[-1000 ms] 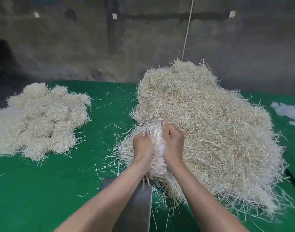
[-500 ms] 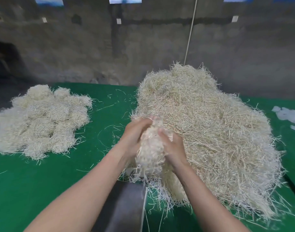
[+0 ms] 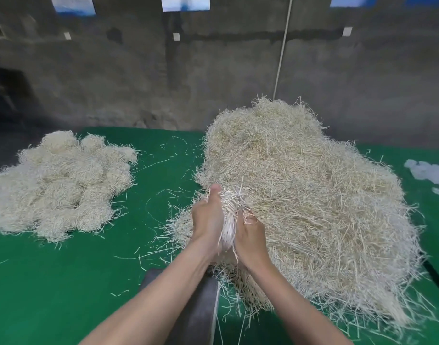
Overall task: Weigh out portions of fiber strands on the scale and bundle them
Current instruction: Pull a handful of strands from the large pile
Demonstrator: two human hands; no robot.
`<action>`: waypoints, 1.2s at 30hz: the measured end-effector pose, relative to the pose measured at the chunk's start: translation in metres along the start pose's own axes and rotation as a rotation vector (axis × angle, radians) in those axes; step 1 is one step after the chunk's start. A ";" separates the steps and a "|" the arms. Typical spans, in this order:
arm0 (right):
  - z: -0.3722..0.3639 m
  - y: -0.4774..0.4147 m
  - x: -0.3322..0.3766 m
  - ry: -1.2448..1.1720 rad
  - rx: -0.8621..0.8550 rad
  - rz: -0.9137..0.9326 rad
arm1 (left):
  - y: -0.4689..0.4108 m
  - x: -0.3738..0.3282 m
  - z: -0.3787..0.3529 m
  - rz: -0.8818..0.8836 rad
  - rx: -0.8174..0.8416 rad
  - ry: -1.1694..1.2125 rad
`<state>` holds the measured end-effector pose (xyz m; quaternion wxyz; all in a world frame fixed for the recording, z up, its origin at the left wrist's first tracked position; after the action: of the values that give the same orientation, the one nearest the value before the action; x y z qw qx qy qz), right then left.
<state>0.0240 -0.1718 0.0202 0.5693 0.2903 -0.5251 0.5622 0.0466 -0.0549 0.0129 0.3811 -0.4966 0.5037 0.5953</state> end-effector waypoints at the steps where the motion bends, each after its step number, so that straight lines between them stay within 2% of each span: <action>1: -0.001 0.002 -0.007 -0.100 0.041 -0.061 | -0.002 -0.010 0.006 -0.073 -0.020 -0.062; 3: 0.001 0.007 -0.009 -0.358 0.081 -0.174 | -0.006 -0.031 0.020 -0.198 -0.071 -0.123; 5: 0.008 -0.003 -0.002 -0.602 0.036 -0.165 | -0.006 -0.040 0.017 -0.313 -0.044 -0.250; 7: 0.004 -0.010 0.021 -0.501 0.063 -0.080 | 0.003 -0.038 -0.001 -0.368 0.062 -0.333; 9: -0.016 -0.001 0.029 -0.296 0.052 -0.060 | 0.003 -0.041 -0.001 -0.343 0.019 -0.297; 12: -0.046 0.027 0.034 -0.073 -0.010 -0.003 | -0.013 -0.038 0.029 -0.131 -0.127 -0.035; 13: -0.045 0.026 0.035 -0.053 -0.035 -0.001 | -0.012 -0.026 0.032 -0.041 -0.102 0.010; 16: -0.009 0.004 0.020 -0.198 -0.229 -0.147 | 0.014 -0.003 0.009 0.047 0.170 0.044; 17: -0.002 0.005 0.021 -0.247 -0.281 -0.125 | 0.017 -0.001 0.007 0.054 0.213 0.053; 20: -0.022 0.023 0.042 -0.185 -0.303 0.020 | -0.005 -0.007 0.028 0.042 0.083 0.152; 23: -0.029 0.012 0.031 -0.186 -0.255 -0.052 | -0.001 0.001 0.023 0.107 0.192 0.095; 26: -0.012 0.004 0.023 -0.181 -0.310 -0.089 | -0.003 0.019 0.023 0.187 0.243 0.037; 30: -0.046 0.004 0.029 -0.354 -0.082 -0.130 | -0.016 -0.019 0.041 -0.085 0.140 -0.123; 32: -0.059 0.004 0.036 -0.267 0.022 -0.112 | -0.016 -0.027 0.036 -0.146 0.167 -0.147; 34: -0.046 0.000 0.028 -0.220 -0.072 -0.160 | -0.013 -0.023 0.023 -0.014 0.319 0.037; 36: -0.016 -0.007 0.006 -0.324 -0.285 -0.338 | -0.019 -0.024 0.031 0.023 0.310 0.179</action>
<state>0.0334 -0.1567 0.0234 0.5987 0.3768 -0.6271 0.3261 0.0635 -0.0196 0.0323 0.4002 -0.4770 0.6271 0.4681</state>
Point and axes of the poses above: each hand's wrist, its own y-axis away from the middle knuckle, its own z-axis out of the back of the hand, x = y × z, the point moved 10 cm from there along -y, towards the middle knuckle, and after that the axes turned 5 degrees about -y, right-handed, at the moved point
